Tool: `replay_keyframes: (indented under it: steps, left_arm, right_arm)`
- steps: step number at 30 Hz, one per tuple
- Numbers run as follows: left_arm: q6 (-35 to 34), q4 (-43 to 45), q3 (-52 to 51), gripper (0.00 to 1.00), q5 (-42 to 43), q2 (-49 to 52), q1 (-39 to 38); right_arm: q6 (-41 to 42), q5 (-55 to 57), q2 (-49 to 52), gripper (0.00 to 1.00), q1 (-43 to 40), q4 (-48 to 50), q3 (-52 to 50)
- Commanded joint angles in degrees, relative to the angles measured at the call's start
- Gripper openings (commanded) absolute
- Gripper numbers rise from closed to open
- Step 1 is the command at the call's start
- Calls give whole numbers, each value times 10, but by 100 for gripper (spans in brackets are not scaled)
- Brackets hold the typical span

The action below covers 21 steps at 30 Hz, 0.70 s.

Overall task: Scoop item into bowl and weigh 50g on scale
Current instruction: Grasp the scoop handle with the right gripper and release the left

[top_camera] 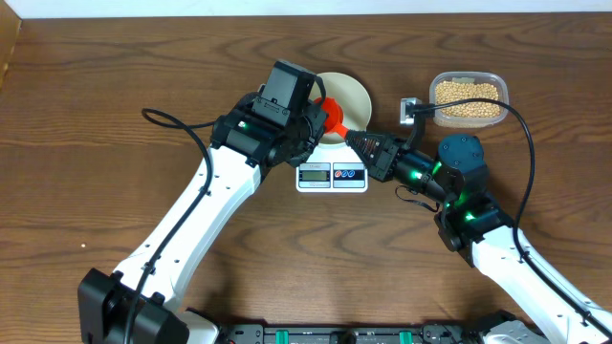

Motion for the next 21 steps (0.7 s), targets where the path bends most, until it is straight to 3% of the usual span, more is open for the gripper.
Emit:
replay_keyframes:
  steps: [1,21]
  left_arm:
    - [-3,0,4,7,-9,2,0]
    - [-3,0,4,7,-9,2,0]
  right_arm:
    - [-3,7,-1,1,3,-3,11]
    - [-3,12,-1,1,3,-3,11]
